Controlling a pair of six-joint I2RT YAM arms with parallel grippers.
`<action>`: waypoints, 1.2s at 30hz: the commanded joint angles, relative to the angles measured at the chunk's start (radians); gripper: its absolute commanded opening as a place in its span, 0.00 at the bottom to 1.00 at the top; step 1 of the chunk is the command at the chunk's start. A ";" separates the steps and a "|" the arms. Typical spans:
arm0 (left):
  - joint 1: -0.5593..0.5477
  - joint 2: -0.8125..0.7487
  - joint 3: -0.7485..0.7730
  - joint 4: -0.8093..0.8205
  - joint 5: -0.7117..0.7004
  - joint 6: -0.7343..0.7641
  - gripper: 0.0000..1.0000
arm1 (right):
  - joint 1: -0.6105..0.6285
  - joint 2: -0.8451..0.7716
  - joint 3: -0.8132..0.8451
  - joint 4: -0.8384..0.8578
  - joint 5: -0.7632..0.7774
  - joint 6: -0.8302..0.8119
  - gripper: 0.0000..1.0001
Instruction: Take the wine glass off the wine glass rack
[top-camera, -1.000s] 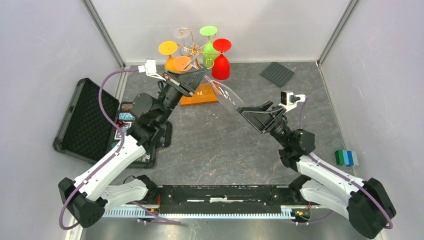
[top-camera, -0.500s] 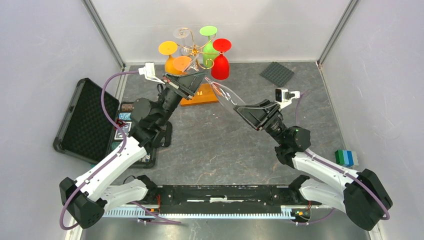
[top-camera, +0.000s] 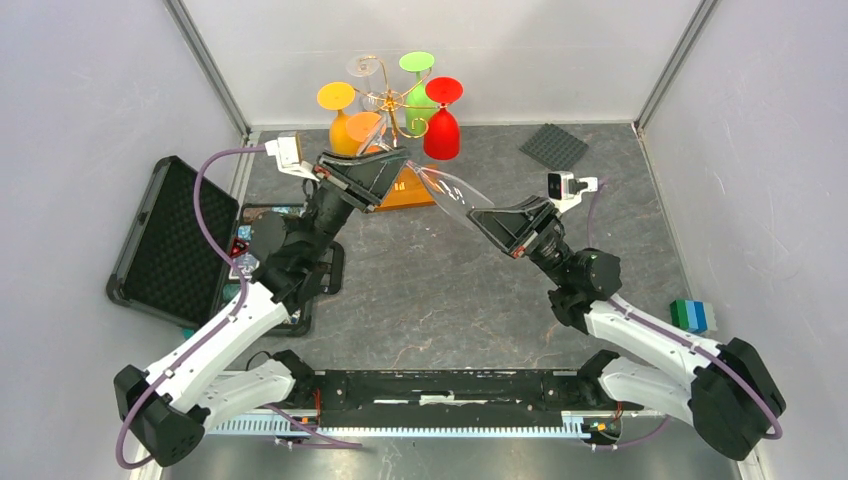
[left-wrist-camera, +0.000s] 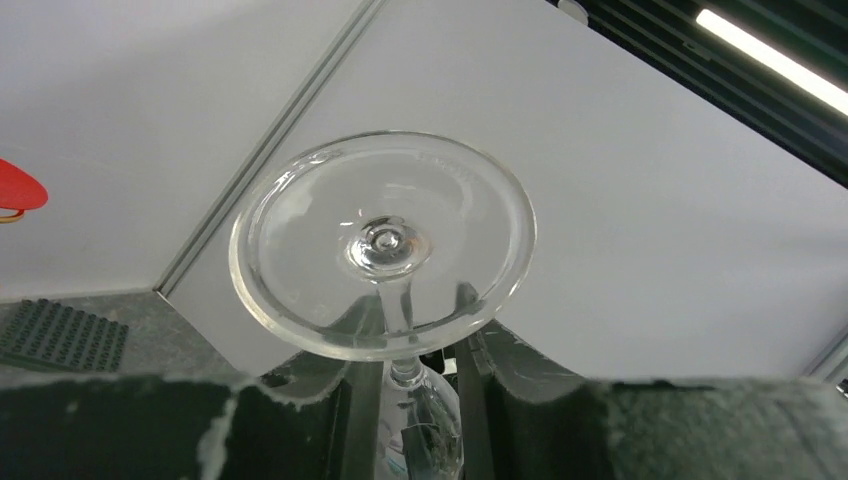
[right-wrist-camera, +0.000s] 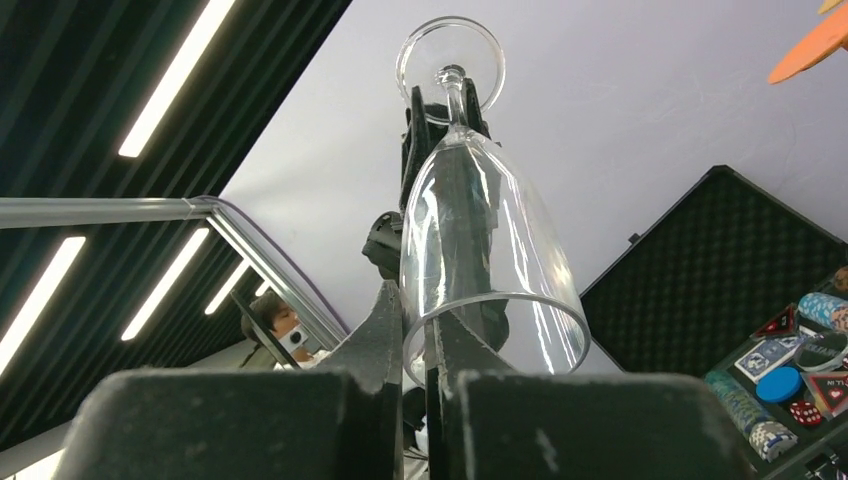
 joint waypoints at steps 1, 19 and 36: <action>-0.008 -0.063 0.000 0.003 0.065 0.090 0.43 | 0.005 -0.044 0.049 -0.123 0.026 -0.098 0.00; -0.008 -0.180 0.033 -0.406 0.109 0.209 1.00 | 0.006 -0.237 0.078 -0.385 0.188 -0.339 0.00; -0.006 -0.190 0.134 -0.783 0.048 0.405 1.00 | 0.006 -0.299 0.588 -1.457 0.706 -0.988 0.00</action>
